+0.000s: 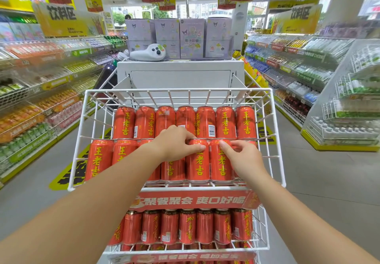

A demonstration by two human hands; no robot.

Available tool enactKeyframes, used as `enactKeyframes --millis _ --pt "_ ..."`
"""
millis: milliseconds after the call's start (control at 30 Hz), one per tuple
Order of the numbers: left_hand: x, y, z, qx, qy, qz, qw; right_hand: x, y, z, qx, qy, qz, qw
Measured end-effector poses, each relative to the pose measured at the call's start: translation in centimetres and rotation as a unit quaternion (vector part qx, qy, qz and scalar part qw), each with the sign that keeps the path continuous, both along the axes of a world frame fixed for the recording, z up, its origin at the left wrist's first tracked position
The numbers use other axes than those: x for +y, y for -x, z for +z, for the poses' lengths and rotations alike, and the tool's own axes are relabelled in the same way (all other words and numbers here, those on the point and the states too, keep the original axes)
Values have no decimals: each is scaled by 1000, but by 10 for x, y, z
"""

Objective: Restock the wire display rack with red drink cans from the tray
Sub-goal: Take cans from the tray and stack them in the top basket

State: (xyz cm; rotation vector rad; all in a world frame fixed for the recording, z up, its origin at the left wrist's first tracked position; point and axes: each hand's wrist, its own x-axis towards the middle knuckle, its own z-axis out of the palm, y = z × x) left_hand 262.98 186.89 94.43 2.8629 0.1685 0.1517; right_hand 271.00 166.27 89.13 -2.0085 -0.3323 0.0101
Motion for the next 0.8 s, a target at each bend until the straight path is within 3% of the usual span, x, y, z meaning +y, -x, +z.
enactKeyframes --millis 267,400,567,667,800 --pt "-15 10 4 -2 -82 -7 997 5 9 6 -19 64 -4 998" --pt "-18 23 4 -11 -134 -17 991 2 16 11 -49 147 8 988" --pt "-14 47 0 -10 -224 -6 975 -5 37 22 -186 338 21 922" --pt "-11 64 -4 -8 -244 7 970 -7 50 22 -251 389 29 886" --pt "-5 88 -14 4 -247 23 969 -8 72 16 -251 432 50 865"
